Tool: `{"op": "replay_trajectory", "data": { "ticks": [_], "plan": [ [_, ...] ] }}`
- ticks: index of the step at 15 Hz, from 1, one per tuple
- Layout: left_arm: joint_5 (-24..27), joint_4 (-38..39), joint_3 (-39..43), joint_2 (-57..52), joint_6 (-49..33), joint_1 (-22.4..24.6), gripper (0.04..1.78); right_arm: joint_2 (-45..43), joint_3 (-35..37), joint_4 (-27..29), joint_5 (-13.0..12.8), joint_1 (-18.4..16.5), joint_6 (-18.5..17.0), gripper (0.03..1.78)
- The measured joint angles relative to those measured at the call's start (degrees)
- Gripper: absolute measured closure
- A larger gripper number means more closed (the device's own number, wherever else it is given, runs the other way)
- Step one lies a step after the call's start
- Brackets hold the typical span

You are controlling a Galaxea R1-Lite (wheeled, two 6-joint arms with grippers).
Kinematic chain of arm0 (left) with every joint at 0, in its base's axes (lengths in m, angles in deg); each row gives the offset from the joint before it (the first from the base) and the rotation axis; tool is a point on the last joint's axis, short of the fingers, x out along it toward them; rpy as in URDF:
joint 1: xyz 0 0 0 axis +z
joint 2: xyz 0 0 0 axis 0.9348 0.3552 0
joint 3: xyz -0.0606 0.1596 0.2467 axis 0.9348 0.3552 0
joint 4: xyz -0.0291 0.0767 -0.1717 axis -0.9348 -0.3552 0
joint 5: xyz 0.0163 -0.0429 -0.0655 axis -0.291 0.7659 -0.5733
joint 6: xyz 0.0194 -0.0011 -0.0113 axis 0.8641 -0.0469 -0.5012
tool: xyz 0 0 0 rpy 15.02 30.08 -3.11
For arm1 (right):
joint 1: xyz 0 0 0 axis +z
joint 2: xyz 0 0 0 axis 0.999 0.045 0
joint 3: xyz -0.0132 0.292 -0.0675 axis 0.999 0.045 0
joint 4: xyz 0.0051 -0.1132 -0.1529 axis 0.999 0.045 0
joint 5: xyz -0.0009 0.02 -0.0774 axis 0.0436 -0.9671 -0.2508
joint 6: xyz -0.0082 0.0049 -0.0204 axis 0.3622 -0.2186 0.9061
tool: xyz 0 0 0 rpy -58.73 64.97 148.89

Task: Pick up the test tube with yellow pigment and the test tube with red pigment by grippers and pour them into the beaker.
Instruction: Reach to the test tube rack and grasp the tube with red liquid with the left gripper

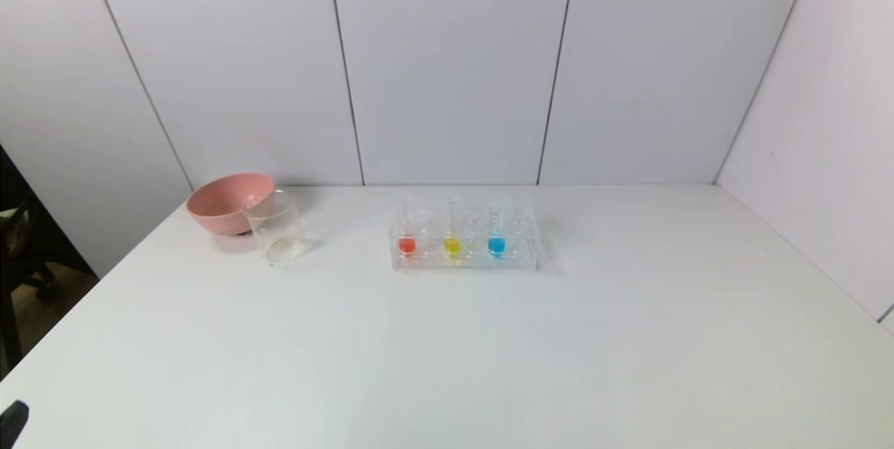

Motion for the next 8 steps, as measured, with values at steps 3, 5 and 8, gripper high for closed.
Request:
{"op": "replay_trajectory", "data": {
  "ticks": [3,5,8],
  "plan": [
    [2.55,8.83,-2.51,13.42,0.26,-2.33,0.06,0.00,0.00,0.00,0.00,0.00,-0.02,0.10],
    [7.53,14.48,-3.64,22.95,1.82,-3.36,0.06,0.00,0.00,0.00,0.00,0.00,-0.02,0.10],
    [14.98,18.07,-5.51,35.80,6.36,-7.31,0.06,0.00,0.00,0.00,0.00,0.00,-0.02,0.10]
  ]
}}
